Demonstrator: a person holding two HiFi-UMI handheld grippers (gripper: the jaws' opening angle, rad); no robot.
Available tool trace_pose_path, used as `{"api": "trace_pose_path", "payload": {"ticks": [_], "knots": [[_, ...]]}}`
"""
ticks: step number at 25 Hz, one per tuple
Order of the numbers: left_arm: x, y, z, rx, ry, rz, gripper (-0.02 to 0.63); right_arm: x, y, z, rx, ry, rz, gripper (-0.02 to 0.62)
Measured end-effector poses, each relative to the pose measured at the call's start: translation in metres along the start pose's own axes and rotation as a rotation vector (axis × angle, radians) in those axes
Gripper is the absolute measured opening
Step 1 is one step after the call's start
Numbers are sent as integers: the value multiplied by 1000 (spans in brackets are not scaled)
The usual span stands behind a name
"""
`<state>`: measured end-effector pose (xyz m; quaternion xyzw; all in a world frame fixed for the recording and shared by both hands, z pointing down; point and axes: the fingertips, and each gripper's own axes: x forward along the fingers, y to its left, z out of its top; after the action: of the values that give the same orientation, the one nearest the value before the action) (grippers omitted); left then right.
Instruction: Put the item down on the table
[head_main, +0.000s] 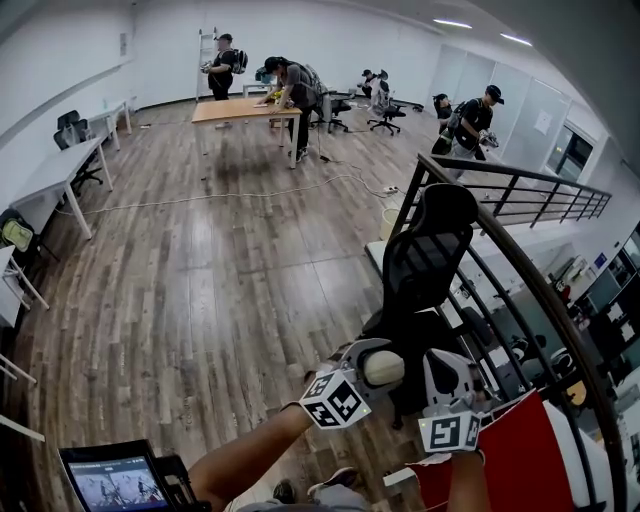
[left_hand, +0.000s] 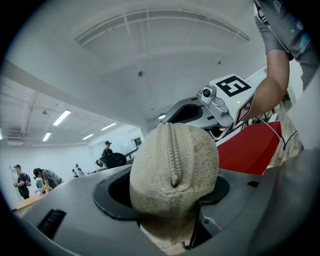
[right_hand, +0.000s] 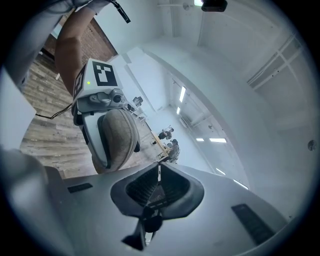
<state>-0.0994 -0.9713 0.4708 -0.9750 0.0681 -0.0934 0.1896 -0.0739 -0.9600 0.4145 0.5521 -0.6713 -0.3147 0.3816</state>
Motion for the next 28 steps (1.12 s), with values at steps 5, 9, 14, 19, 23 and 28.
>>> {"api": "trace_pose_path", "payload": {"ticks": [5, 9, 14, 19, 23, 28], "knots": [[32, 22, -14, -15, 36, 7, 307, 31, -9, -32, 30, -13, 24, 6], [72, 44, -18, -16, 53, 1, 307, 56, -28, -63, 52, -19, 32, 6], [129, 58, -13, -8, 49, -17, 307, 75, -59, -107, 51, -9, 33, 6], [188, 62, -5, 16, 45, -17, 307, 79, -92, -159, 46, -14, 8, 6], [226, 63, -6, 28, 49, -40, 307, 88, -111, -195, 71, -6, -19, 6], [270, 86, -18, 23, 45, -93, 307, 118, -126, -229, 86, 35, -22, 6]]}}
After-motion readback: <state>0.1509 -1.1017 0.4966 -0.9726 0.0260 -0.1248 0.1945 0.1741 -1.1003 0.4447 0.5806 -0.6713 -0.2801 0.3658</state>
